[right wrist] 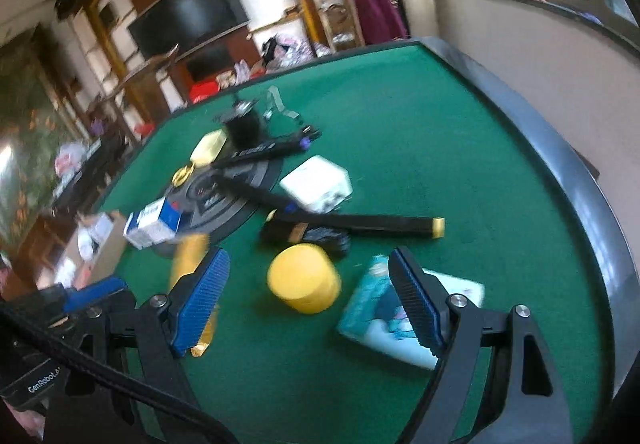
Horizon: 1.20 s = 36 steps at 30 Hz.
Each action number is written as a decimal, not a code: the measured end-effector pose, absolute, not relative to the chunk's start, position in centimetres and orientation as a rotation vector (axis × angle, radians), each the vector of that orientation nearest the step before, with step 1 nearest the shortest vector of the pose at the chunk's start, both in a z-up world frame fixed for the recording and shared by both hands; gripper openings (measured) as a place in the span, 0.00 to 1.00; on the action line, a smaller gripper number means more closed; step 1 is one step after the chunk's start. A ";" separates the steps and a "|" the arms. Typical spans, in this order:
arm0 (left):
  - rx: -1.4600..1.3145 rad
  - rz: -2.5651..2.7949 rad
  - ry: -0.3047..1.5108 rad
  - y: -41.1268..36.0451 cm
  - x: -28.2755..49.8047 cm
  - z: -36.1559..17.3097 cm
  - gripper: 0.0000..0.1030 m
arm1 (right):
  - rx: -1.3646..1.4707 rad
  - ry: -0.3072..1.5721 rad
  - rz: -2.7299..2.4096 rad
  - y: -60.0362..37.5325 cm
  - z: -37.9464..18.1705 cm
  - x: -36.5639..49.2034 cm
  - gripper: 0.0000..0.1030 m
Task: Organize objects
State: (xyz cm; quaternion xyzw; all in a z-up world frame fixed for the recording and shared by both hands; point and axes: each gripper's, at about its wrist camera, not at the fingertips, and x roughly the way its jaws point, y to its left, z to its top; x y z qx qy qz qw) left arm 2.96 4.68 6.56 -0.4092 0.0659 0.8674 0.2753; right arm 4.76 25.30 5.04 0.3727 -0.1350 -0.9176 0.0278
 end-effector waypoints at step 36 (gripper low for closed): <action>-1.039 2.099 0.549 11.9 0.8 3.2 0.35 | 1.195 -0.635 -2.748 25.7 3.3 4.0 0.36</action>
